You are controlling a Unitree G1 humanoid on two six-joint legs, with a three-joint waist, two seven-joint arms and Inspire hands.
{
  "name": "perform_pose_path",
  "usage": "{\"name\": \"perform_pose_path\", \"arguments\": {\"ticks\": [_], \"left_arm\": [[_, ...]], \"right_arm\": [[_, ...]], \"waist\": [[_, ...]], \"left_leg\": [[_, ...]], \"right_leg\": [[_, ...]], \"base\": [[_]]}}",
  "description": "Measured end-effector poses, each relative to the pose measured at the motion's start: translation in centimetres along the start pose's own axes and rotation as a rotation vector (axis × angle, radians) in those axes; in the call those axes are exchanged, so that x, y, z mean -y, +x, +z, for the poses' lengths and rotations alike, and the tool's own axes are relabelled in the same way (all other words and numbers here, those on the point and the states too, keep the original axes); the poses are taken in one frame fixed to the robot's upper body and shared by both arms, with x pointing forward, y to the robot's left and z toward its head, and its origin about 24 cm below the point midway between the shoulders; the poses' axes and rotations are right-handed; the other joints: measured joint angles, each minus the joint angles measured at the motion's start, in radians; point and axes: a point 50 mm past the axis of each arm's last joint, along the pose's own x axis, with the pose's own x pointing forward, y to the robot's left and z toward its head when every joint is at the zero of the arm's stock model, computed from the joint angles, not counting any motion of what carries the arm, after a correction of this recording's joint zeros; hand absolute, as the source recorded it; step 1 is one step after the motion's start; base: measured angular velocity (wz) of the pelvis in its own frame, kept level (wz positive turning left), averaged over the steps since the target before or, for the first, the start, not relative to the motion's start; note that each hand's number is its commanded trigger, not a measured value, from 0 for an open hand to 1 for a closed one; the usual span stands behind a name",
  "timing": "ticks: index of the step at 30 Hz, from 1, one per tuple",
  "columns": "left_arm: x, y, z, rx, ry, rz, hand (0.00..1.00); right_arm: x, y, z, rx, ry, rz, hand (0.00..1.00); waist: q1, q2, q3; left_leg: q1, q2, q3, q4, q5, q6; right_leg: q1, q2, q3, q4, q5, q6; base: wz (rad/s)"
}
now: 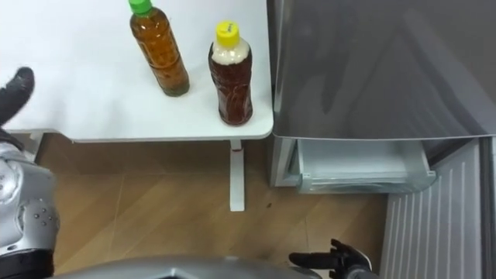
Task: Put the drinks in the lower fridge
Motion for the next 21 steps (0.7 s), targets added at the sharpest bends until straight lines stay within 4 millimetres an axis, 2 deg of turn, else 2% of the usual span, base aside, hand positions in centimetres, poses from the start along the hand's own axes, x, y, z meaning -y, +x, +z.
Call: {"name": "perform_pose_path", "arguments": {"ticks": [2, 8, 10, 15, 21], "left_arm": [[0.7, -0.2, 1.8, 0.100, 0.011, -0.043, 0.00], [2.5, -0.9, 3.8, 0.192, 0.002, -0.215, 0.00], [2.9, -1.1, 4.0, 0.216, 0.026, -0.261, 0.00], [4.7, -1.7, 4.2, 0.234, 0.039, -0.405, 0.00], [8.0, -3.0, 4.8, 0.259, -0.008, -0.625, 0.00]], "right_arm": [[-0.1, 0.0, 0.1, 0.000, -0.003, 0.012, 0.00], [0.0, 0.0, -0.1, -0.001, 0.020, 0.029, 0.00], [0.1, 0.0, -0.1, 0.001, 0.021, 0.032, 0.00], [0.3, 0.0, 0.0, 0.005, 0.017, 0.025, 0.00], [0.3, 0.1, 0.6, 0.000, 0.003, 0.048, 0.00]], "waist": [[-0.007, -0.003, 0.0003], [-0.015, 0.006, 0.0024], [-0.015, 0.008, -0.0010], [-0.022, 0.018, -0.0019], [-0.045, 0.017, -0.0008]], "left_leg": [[-0.007, 0.000, -0.006, 0.010, 0.000, 0.000], [-0.020, 0.000, -0.028, 0.017, 0.000, 0.000], [-0.020, 0.000, -0.028, 0.015, 0.000, 0.000], [-0.016, -0.001, -0.028, 0.014, 0.000, 0.000], [-0.017, -0.002, -0.030, 0.011, 0.000, 0.000]], "right_leg": [[-0.001, 0.000, -0.002, 0.000, 0.000, 0.000], [-0.002, 0.003, -0.011, 0.001, 0.002, -0.003], [-0.002, 0.003, -0.010, 0.001, 0.002, -0.003], [-0.002, 0.002, -0.006, 0.001, 0.003, -0.003], [-0.002, 0.002, -0.007, 0.000, 0.003, -0.003]], "base": [[0.03], [0.08], [0.00], [-0.01], [0.00]]}}
